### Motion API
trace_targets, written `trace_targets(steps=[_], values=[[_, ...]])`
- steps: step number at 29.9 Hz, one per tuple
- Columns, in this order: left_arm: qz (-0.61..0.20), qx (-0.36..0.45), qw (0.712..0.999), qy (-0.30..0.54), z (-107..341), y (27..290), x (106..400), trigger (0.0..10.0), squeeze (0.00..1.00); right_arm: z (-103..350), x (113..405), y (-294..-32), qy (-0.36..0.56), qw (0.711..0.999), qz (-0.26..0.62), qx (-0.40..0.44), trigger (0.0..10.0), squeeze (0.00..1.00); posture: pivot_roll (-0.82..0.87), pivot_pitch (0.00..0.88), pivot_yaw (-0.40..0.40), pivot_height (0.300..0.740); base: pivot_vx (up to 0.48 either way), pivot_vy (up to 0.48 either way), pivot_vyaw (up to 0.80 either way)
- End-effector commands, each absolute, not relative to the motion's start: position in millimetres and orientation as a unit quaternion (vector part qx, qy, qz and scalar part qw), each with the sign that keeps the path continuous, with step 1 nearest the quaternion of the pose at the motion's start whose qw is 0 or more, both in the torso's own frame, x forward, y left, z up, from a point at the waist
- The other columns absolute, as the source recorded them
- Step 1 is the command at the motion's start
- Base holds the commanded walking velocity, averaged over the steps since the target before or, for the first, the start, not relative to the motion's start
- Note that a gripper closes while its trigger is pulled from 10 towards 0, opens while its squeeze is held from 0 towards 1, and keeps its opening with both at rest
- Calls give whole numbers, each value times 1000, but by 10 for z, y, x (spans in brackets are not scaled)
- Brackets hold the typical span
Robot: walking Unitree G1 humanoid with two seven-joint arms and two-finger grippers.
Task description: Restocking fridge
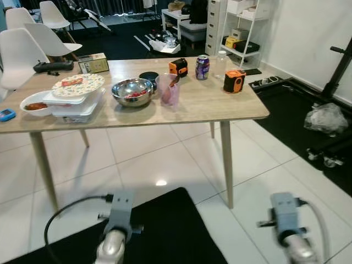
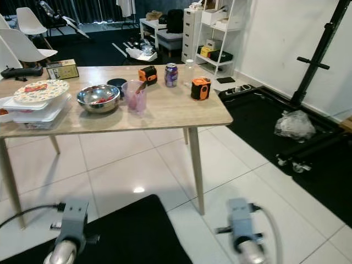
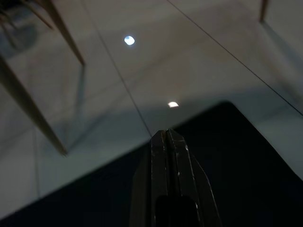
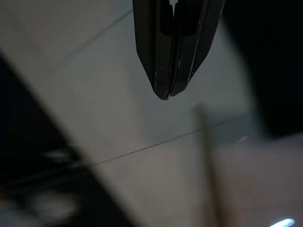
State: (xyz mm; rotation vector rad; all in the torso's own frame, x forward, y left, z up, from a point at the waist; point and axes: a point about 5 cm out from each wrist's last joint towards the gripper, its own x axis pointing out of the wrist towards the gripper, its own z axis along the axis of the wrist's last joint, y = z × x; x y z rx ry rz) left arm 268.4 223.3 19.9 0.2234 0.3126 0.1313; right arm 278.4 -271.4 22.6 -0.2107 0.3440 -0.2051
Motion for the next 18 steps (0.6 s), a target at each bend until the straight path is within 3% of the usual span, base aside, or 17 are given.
trace_targets(steps=[1,6,7,8,14,15,18], values=[[59,111,979,160,183,2206,2678,10000,0,124,2731,-2629,187,973,-96,-91,10000,0,-8,38,-17,740,0,0,0],[59,111,979,160,183,2206,2678,10000,0,124,2731,-2629,187,973,-96,-91,10000,0,-8,38,-17,740,0,0,0],[127,106,976,143,333,2582,2742,10000,0,349,2695,-3162,170,962,-197,-81,10000,0,-13,36,-15,740,0,0,0],[164,106,975,108,545,2800,2834,10000,0,605,2771,-3385,129,959,-238,-81,10000,0,-11,30,-13,740,0,0,0],[179,103,975,83,679,2877,2892,10000,0,763,2859,-3427,99,961,-246,-78,10000,0,-11,31,-12,740,0,0,0],[173,104,977,68,729,2839,2933,10000,0,820,2960,-3313,80,968,-223,-84,10000,0,-11,31,-12,740,0,0,0],[173,104,977,68,729,2839,2933,10000,0,820,2960,-3313,80,968,-223,-84,10000,0,-11,31,-12,740,0,0,0]])
